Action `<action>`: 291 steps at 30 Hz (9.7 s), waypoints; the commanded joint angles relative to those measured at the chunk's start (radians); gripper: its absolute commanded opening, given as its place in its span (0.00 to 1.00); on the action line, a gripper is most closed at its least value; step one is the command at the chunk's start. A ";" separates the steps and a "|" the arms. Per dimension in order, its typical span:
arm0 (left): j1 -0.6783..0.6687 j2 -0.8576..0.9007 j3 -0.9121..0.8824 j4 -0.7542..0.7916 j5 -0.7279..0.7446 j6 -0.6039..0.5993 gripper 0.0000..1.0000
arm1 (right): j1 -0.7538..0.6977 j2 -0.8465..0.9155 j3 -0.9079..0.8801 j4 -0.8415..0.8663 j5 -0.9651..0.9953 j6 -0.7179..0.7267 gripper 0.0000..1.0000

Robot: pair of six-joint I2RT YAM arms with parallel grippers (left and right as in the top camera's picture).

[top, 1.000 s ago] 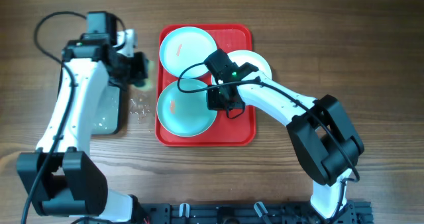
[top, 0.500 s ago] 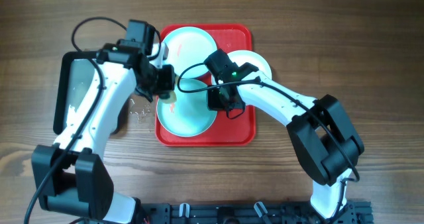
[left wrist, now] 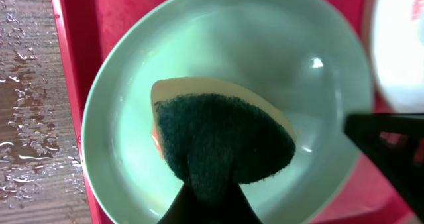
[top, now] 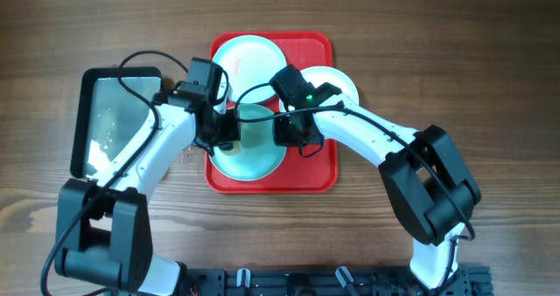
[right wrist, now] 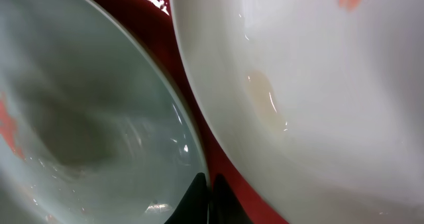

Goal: Clean dirty plates on tray and stack at the side
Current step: 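Carry the sponge with left gripper onto the lower light-blue plate, then scrub the lower light-blue plate with the sponge in left gripper, then move the sponge back over the black tray with left gripper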

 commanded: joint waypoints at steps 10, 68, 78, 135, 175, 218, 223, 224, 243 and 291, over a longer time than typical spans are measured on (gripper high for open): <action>-0.005 0.002 -0.124 0.204 -0.157 -0.047 0.04 | 0.002 0.010 -0.005 0.000 -0.008 0.011 0.05; -0.005 0.113 -0.233 0.336 0.005 -0.069 0.04 | 0.002 0.011 -0.012 0.007 -0.054 -0.005 0.04; -0.005 0.113 -0.233 0.332 0.059 -0.069 0.04 | 0.002 0.011 -0.012 0.011 -0.061 -0.008 0.04; 0.026 0.098 -0.043 0.196 -0.055 -0.035 0.04 | 0.002 0.011 -0.012 0.018 -0.061 -0.016 0.04; 0.002 0.101 -0.132 0.234 0.249 -0.039 0.04 | 0.002 0.011 -0.012 0.026 -0.061 -0.016 0.04; -0.090 0.080 -0.086 0.193 0.189 0.014 0.04 | 0.002 0.011 -0.012 0.033 -0.061 -0.016 0.04; -0.041 0.020 -0.074 0.194 0.186 0.014 0.04 | 0.002 0.011 -0.012 0.032 -0.061 -0.016 0.04; -0.026 0.003 -0.072 0.194 0.178 0.014 0.04 | 0.002 0.011 -0.012 0.032 -0.061 -0.016 0.04; 0.055 0.099 -0.102 0.217 0.003 0.010 0.04 | 0.002 0.011 -0.012 0.033 -0.061 -0.023 0.04; 0.286 -0.200 -0.067 0.189 -0.489 -0.256 0.04 | 0.002 0.011 -0.012 0.029 -0.061 -0.034 0.33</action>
